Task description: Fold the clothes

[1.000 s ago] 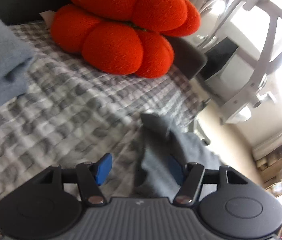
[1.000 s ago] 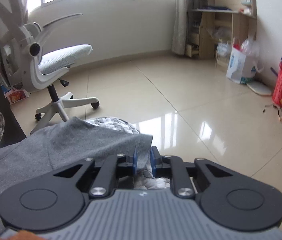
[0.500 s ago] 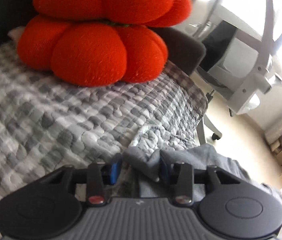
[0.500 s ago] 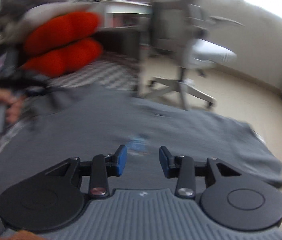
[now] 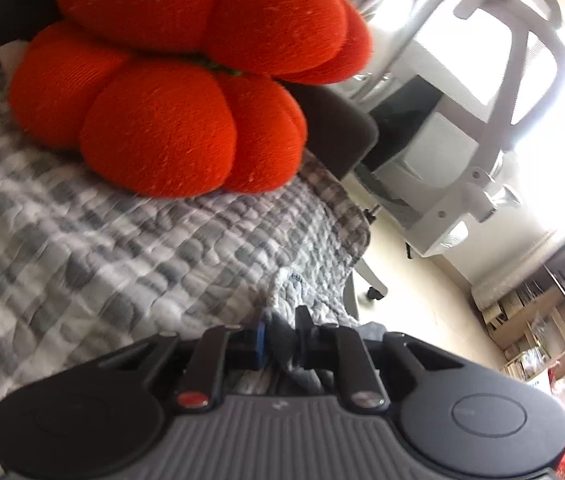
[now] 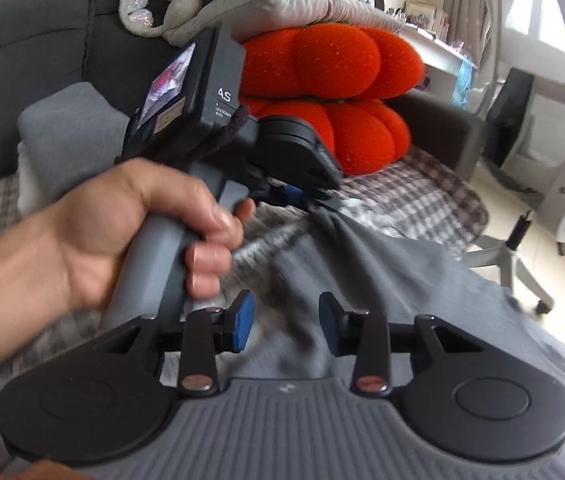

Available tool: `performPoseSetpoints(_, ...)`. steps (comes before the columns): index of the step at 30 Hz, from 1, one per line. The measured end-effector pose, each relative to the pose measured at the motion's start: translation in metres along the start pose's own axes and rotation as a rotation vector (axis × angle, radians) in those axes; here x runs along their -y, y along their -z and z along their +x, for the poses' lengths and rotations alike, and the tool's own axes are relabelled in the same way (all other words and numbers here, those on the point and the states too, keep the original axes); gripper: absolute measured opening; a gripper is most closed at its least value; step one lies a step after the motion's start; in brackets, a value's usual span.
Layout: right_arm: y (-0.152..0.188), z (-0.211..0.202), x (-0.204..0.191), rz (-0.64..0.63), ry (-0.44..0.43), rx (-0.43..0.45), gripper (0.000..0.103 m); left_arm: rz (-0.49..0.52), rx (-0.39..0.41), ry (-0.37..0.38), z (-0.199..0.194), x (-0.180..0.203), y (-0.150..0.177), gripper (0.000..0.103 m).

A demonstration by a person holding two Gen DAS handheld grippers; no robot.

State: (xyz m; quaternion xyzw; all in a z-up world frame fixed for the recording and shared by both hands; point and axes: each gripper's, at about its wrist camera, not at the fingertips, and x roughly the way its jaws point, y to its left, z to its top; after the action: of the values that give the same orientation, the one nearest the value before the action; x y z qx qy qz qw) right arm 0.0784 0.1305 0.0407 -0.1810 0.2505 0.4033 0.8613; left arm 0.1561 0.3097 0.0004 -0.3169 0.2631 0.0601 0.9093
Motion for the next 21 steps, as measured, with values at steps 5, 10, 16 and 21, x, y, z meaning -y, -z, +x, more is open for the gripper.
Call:
performPoseSetpoints(5,-0.01,0.042,-0.007,-0.046,0.068,-0.096,0.023,-0.003,-0.011,0.042,0.002,-0.005,-0.005,0.014)
performPoseSetpoints(10,-0.008,0.022,0.012,0.127,-0.022,-0.034,0.005,-0.04,-0.015,0.103,-0.002,-0.015,-0.012,0.012)
performPoseSetpoints(16,0.011,0.015,0.037,0.223,-0.097,-0.023,0.005,-0.069,-0.022,0.112,0.001,-0.011,-0.014,0.01)
performPoseSetpoints(21,0.017,0.02,0.032,0.192,-0.12,-0.016,0.007,-0.123,-0.015,0.127,-0.001,-0.021,-0.016,0.008)
